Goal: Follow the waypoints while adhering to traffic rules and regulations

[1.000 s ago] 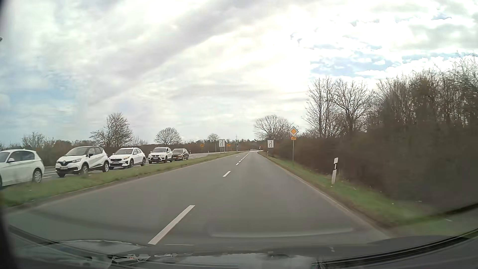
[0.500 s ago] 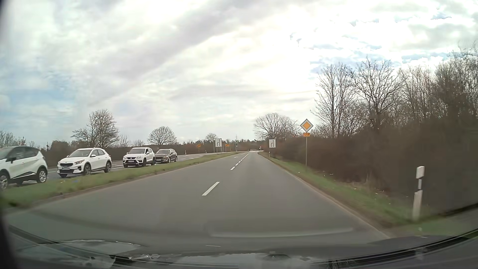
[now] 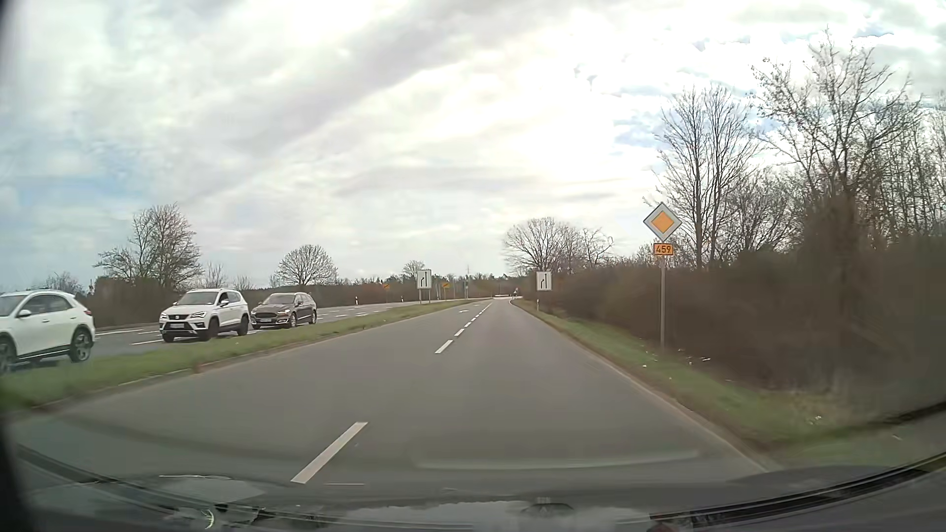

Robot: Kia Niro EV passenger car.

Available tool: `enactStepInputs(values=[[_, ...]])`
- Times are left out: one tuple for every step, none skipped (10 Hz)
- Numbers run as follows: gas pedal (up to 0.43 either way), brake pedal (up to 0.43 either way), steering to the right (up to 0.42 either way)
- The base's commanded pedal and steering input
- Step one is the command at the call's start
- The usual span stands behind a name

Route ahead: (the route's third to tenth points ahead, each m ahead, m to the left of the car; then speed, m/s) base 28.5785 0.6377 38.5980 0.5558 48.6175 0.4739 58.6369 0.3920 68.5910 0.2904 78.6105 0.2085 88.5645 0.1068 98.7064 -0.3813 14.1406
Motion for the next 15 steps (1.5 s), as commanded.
enactStepInputs(values=[[0.378,0.0,-0.001],[0.378,0.0,-0.001],[0.378,0.0,-0.001],[0.378,0.0,-0.001],[0.378,0.0,-0.001],[0.378,0.0,-0.001],[0.378,0.0,-0.001],[0.378,0.0,-0.001],[0.378,0.0,-0.001],[0.378,0.0,-0.001],[0.378,0.0,-0.001],[0.378,0.0,-0.002],[0.378,0.0,-0.001],[0.378,0.0,-0.001],[0.378,0.0,-0.002]])
